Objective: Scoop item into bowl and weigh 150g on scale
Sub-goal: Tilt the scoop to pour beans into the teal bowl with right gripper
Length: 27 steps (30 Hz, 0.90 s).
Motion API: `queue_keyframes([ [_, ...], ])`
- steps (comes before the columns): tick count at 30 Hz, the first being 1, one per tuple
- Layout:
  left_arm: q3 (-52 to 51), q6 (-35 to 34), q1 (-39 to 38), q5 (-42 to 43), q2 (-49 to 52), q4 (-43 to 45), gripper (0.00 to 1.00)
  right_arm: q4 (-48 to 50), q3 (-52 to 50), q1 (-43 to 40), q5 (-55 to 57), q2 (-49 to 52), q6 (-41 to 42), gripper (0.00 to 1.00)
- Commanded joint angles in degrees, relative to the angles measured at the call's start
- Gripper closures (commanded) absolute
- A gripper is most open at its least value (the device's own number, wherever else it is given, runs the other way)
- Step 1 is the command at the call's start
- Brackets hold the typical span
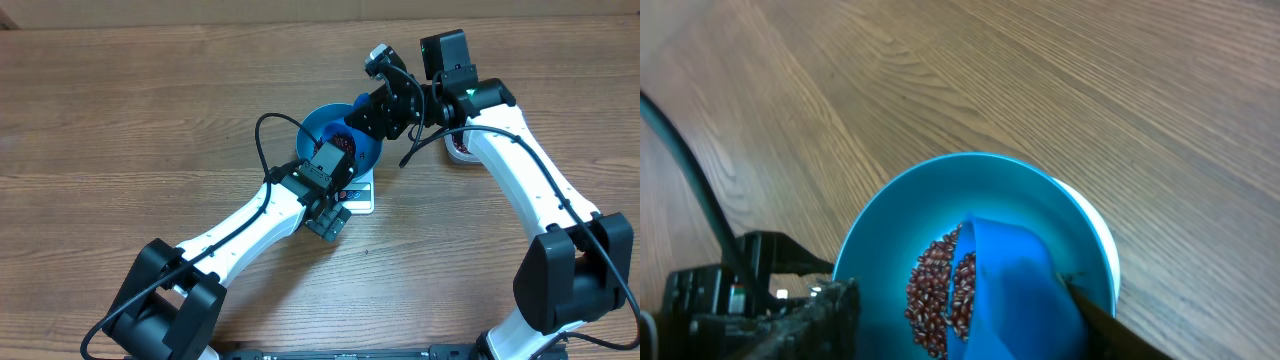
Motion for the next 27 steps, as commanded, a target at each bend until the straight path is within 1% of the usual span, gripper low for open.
queue_keyframes([
  [1,-0.13,1.11,-0.37,-0.50,0.44,0.17,0.01,0.22,1.11,0.22,2.32,0.50,-0.02,0.36],
  [8,-0.13,1.11,-0.37,-0.50,0.44,0.17,0.00,-0.17,1.11,0.22,3.74,2.58,0.02,0.34],
  [9,-0.13,1.11,-0.37,-0.50,0.44,0.17,0.00,-0.24,1.11,0.22,4.13,2.93,0.00,0.37],
  [11,-0.13,1.11,-0.37,-0.50,0.44,0.15,0.00,-0.17,1.11,0.20,4.17,2.99,0.00,0.46],
  [12,-0.13,1.11,-0.37,-0.50,0.44,0.15,0.00,0.22,1.14,0.20,4.15,2.99,0.00,0.55],
  [13,-0.13,1.11,-0.37,-0.50,0.44,0.13,0.01,0.94,1.14,0.20,4.13,2.99,0.02,0.72],
  [16,-0.13,1.14,-0.37,-0.50,0.44,0.15,0.00,1.03,1.14,0.20,3.85,2.99,0.07,0.82],
  [17,-0.13,1.11,-0.37,-0.50,0.44,0.15,0.01,1.03,1.14,0.20,3.67,2.99,0.28,0.83],
  [20,-0.13,1.11,-0.37,-0.50,0.44,0.15,0.00,1.03,1.14,0.22,2.56,2.99,0.26,0.84],
  [22,-0.13,1.11,-0.37,-0.50,0.44,0.15,0.01,0.96,1.11,0.22,2.49,2.99,0.26,0.78],
  [24,-0.13,1.11,-0.37,-0.50,0.44,0.15,0.01,0.83,1.11,0.22,2.60,3.02,0.24,0.78],
  [25,-0.13,1.11,-0.37,-0.50,0.44,0.15,0.00,0.90,1.11,0.22,2.60,3.02,0.24,0.81],
  [26,-0.13,1.11,-0.37,-0.50,0.44,0.17,0.00,1.07,1.11,0.22,2.60,3.02,0.24,0.88],
  [27,-0.13,1.11,-0.37,-0.50,0.44,0.17,0.00,1.14,1.11,0.22,2.60,3.02,0.24,0.91],
])
